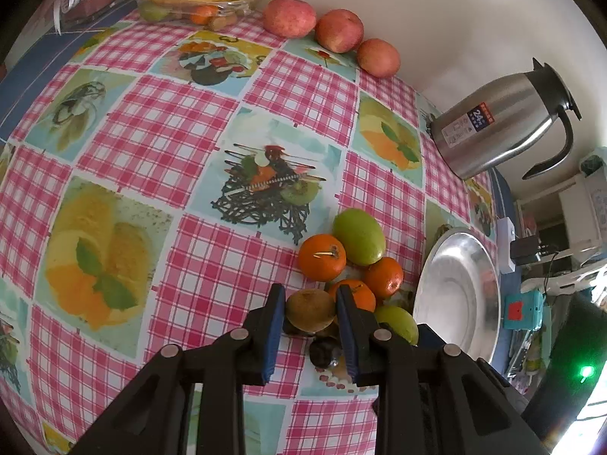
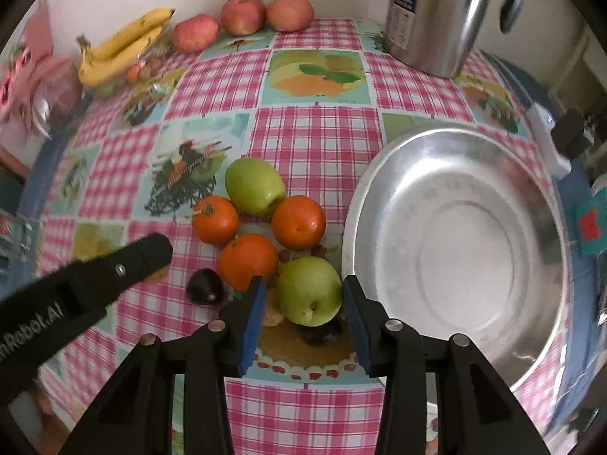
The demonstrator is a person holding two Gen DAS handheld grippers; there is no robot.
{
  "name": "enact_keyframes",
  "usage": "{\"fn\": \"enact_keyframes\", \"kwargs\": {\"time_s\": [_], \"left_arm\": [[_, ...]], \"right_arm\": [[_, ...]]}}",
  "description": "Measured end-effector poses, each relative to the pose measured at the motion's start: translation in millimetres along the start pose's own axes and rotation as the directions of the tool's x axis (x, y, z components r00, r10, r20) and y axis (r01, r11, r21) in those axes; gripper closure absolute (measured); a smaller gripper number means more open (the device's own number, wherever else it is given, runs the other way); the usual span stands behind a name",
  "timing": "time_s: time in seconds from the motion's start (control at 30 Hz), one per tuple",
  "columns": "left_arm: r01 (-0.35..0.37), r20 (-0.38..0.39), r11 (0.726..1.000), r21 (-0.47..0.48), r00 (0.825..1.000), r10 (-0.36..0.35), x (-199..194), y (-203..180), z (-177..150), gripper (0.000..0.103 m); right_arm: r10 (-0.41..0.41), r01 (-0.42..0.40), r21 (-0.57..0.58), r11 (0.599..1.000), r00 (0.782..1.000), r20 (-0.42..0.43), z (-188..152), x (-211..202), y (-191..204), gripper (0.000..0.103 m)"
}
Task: Organize fruits
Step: 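Carry the pear with the right tool over the steel plate while the left holds the kiwi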
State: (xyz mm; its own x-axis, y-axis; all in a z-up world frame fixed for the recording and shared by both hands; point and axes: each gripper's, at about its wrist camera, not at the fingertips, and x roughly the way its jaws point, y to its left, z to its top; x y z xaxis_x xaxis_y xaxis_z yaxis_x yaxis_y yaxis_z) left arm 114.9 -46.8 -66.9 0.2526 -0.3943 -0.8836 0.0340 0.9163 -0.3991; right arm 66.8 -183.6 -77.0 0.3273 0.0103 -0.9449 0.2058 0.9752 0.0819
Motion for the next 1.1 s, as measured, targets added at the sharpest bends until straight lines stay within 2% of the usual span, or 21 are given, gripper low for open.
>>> {"fn": "enact_keyframes", "kwargs": {"time_s": [0.13, 0.2, 0.4, 0.77, 0.9, 1.1], "left_arm": [[0.002, 0.0, 1.0, -0.005, 1.0, -0.002, -0.2, 1.5, 0.5, 0.074], [0.003, 0.0, 1.0, -0.007, 1.0, -0.003, 0.0, 1.6, 0.6, 0.074], [0.008, 0.002, 1.0, -0.019, 1.0, -0.008, -0.1, 5.4, 1.7, 0.074], [0.017, 0.012, 0.999, -0.028, 1.0, -0.017, -3.0, 7.7, 2.8, 0.074], [0.019, 0.014, 1.0, -0.023, 1.0, -0.019, -3.6, 5.8, 2.6, 0.074], [0.033, 0.007, 0.999, 0.021, 0.999, -0.033, -1.6, -9.8, -0.6, 0.074]], "right_arm": [[-0.099, 0.098, -0.093, 0.991, 0.995, -0.004, -1.3, 3.0, 12.9, 0.06], [-0.12, 0.12, -0.113, 0.986, 0.993, 0.002, -1.5, 3.9, 16.1, 0.063], [-0.075, 0.077, -0.082, 0.994, 0.997, 0.02, 2.0, -1.0, 11.6, 0.065], [0.022, -0.017, -0.051, 0.999, 0.994, 0.109, 7.8, -31.3, 15.1, 0.065], [0.028, -0.025, -0.027, 0.999, 0.992, 0.126, 8.8, -37.1, 9.0, 0.065], [0.026, -0.035, 0.063, 0.997, 0.99, 0.139, 7.9, -40.6, -21.9, 0.065]]}}
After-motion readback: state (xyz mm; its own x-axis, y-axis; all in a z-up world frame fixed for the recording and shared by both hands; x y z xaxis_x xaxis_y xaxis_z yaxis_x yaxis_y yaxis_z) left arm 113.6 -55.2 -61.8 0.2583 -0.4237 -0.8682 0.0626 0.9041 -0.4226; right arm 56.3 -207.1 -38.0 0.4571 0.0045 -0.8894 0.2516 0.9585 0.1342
